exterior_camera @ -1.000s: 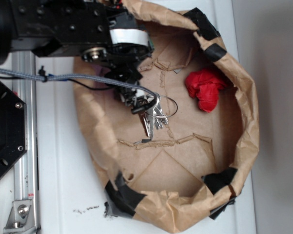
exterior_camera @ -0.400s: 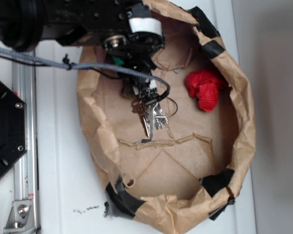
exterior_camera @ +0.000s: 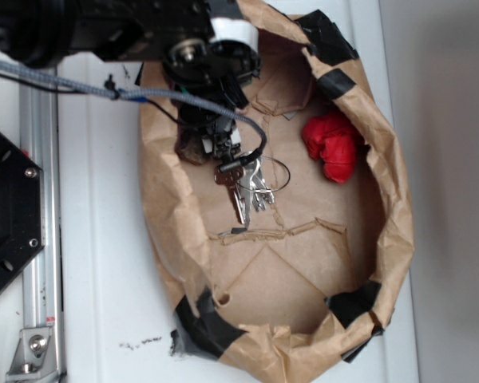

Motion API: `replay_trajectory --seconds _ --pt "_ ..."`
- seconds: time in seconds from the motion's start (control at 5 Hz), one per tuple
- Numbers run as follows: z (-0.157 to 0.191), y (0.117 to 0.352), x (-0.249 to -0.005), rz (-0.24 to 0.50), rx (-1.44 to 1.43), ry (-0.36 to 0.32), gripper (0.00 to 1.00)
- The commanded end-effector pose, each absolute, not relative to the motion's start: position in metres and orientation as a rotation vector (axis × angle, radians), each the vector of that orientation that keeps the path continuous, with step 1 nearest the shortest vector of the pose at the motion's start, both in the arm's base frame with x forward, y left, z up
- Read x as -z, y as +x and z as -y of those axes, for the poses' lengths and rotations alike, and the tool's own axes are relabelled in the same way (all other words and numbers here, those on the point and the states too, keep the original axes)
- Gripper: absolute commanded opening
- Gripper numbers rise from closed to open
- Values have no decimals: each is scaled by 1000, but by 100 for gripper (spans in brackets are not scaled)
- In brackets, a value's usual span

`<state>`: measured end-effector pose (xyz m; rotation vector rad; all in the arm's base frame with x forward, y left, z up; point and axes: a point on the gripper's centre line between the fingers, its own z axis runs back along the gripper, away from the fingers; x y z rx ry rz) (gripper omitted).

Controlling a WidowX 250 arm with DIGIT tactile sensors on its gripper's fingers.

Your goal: Grab the green block.

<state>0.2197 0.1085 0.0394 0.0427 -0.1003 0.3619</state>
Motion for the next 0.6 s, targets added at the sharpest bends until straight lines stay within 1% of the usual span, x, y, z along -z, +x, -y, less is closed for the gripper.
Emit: replay_trajectory --seconds 0.0,0.2,0.4 --pt "-134 221 -67 172 -475 86 100" --pt "-137 224 -58 115 -540 191 100" --pt "-136 225 -53 110 -546 182 100"
